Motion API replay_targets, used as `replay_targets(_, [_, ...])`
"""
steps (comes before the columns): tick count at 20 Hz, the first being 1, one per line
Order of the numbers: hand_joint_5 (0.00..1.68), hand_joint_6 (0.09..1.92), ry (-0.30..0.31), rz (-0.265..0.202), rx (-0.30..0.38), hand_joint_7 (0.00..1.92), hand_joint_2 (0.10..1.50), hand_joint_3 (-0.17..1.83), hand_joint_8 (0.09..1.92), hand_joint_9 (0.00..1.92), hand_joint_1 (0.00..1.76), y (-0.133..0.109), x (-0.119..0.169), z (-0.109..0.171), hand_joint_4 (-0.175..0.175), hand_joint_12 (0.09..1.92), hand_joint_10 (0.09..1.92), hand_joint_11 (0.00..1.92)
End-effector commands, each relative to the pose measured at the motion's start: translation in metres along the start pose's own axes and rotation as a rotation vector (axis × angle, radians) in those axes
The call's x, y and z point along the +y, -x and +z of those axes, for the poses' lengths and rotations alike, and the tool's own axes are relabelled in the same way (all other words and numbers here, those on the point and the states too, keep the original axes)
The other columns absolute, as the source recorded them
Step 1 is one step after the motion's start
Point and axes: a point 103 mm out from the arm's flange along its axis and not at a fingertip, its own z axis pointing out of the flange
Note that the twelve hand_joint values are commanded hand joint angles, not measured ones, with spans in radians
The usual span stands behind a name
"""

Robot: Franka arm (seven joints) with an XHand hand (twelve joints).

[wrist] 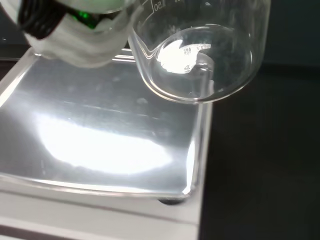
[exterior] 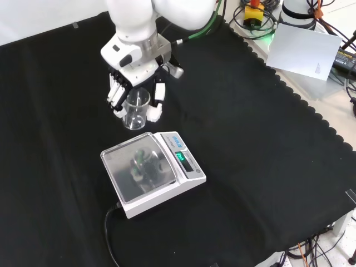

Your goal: Put the beaker on the electronic balance.

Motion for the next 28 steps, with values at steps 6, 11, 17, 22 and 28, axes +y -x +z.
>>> replay_targets(6, [0.94, 1.18, -0.089, -0.025, 0.056, 0.83, 0.87, 0.55, 1.37, 1.14, 1.12, -0.027, 0.040, 0.047, -0.105, 0.96, 1.16, 1.25])
replay_targets(11, [0.94, 1.18, -0.111, -0.018, 0.049, 0.83, 0.87, 0.55, 1.37, 1.14, 1.12, -0.030, 0.047, 0.062, -0.102, 0.96, 1.16, 1.25])
replay_targets(17, [0.94, 1.18, -0.125, -0.028, 0.061, 0.83, 0.87, 0.56, 1.37, 1.14, 1.11, -0.037, 0.049, 0.068, -0.099, 0.96, 1.16, 1.24])
replay_targets(22, [0.31, 0.93, -0.126, -0.072, 0.089, 0.58, 0.56, 0.77, 1.22, 0.99, 0.98, -0.039, 0.049, 0.063, -0.046, 1.22, 1.07, 0.84])
replay_targets(28, [0.01, 0.09, -0.041, -0.111, 0.125, 0.06, 0.53, 0.36, 0.68, 0.34, 0.63, -0.032, 0.042, 0.041, 0.016, 1.42, 0.87, 0.11])
